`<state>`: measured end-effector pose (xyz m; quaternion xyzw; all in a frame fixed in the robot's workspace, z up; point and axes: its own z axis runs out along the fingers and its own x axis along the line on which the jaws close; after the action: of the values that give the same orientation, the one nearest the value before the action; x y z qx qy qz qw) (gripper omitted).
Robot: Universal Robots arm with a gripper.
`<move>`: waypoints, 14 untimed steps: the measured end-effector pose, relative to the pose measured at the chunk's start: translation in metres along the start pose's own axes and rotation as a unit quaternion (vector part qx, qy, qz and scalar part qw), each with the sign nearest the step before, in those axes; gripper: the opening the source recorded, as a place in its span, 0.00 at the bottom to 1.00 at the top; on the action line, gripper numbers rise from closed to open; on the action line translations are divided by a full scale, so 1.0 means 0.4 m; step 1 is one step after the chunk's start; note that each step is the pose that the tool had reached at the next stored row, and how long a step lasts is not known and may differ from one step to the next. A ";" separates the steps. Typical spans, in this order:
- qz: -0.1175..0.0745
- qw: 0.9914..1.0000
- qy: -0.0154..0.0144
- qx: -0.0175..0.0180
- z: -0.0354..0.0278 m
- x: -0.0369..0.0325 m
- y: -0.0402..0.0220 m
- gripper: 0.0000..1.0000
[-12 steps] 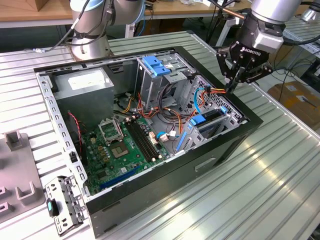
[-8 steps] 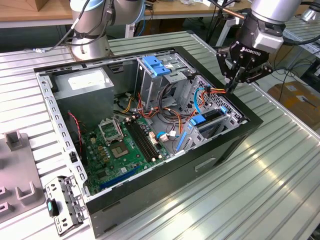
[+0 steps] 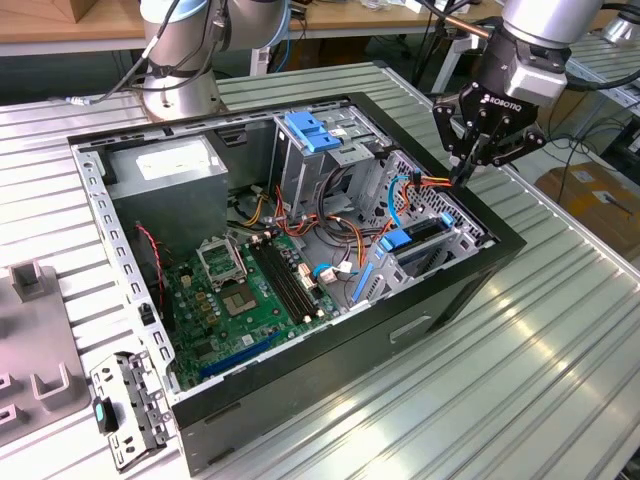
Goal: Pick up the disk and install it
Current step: 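Insert the first disk wire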
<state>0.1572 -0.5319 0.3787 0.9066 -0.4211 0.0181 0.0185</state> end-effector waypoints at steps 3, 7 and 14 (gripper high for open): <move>0.004 1.000 0.000 0.000 0.000 0.000 0.000 0.16; 0.037 0.999 -0.001 -0.002 0.000 0.000 0.000 0.16; 0.074 0.997 -0.001 -0.004 0.001 -0.004 0.004 0.16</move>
<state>0.1548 -0.5319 0.3783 0.8730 -0.4870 0.0166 0.0197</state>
